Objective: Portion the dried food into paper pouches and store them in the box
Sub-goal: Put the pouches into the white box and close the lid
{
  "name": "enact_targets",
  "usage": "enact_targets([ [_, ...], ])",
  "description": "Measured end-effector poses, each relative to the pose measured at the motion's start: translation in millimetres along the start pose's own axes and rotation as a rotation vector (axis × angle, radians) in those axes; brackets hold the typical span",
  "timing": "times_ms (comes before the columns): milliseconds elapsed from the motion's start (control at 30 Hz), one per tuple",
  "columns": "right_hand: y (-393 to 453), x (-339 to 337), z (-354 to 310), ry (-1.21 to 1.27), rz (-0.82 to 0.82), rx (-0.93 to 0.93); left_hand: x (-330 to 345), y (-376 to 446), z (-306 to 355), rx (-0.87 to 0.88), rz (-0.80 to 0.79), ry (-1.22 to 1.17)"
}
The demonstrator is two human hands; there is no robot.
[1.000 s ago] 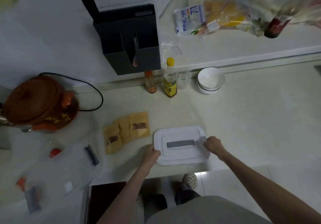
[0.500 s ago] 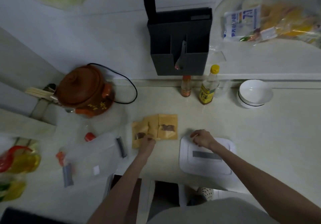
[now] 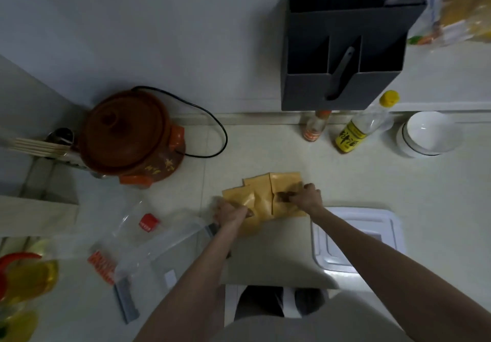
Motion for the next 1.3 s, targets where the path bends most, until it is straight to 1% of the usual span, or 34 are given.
enact_targets([
  [133, -4.9, 25.3, -4.2, -0.056, 0.118, 0.041, 4.3, 8.6, -2.3, -0.006, -0.021, 0.014],
  [233, -8.9, 34.4, -6.0, -0.155, 0.222, 0.019, 7.8, 14.3, 1.3, -0.004, -0.025, 0.018],
  [300, -9.3, 35.3, -4.4, -0.139, 0.240, -0.004, 8.3, 14.9, 3.3, 0.003, -0.038, 0.057],
  [433, -10.9, 27.9, -1.7, -0.021, 0.201, -0.036, 7.7, 17.8, 0.7, 0.044, -0.019, 0.101],
  [567, -14.2, 15.8, -0.2, -0.025, 0.146, -0.096, 7.2, 8.8, 4.7, 0.062, -0.054, -0.016],
  [633, -15.7, 8.8, -0.2, -0.032, 0.123, -0.161, 4.0, 3.5, 6.7, 0.070, -0.058, -0.057],
  [700, -17.2, -3.0, -1.8, -0.035, 0.116, -0.241, -1.7, -3.2, 10.3, 0.081, -0.060, -0.129],
  [767, -17.3, -19.0, -3.9, 0.010, 0.103, -0.288, -5.9, -12.5, 16.0, 0.124, -0.057, -0.258],
  [833, -17.7, -37.9, -5.7, 0.086, 0.072, -0.296, -9.7, -24.6, 23.0, 0.137, -0.069, -0.445],
  [900, -18.9, -57.7, -8.2, 0.155, 0.047, -0.294, -11.3, -37.0, 29.6, 0.137, -0.117, -0.552],
  [1000, -23.2, -87.5, -8.8, 0.268, 0.018, -0.320, -12.6, -55.5, 41.9, 0.180, -0.183, -0.576],
  [1100, -27.9, -117.0, 1.0, 0.367, 0.009, -0.353, -12.7, -77.2, 53.0, 0.252, -0.171, -0.645],
  [1233, -33.8, -151.5, 15.2, 0.455, -0.061, -0.358, -7.8, -100.1, 61.5, 0.245, -0.199, -0.769],
  [1300, -36.3, -165.7, 19.5, 0.466, -0.068, -0.380, -6.1, -111.4, 61.6, 0.274, -0.200, -0.777],
])
Point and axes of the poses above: each hand's wrist, its own y-axis towards the middle knuckle, its own x-axis out of the palm, z = x × y, the point moved 1 cm from there along y, towards the middle knuckle, and after that the axes turned 12 degrees about z, right-handed, at the moved point
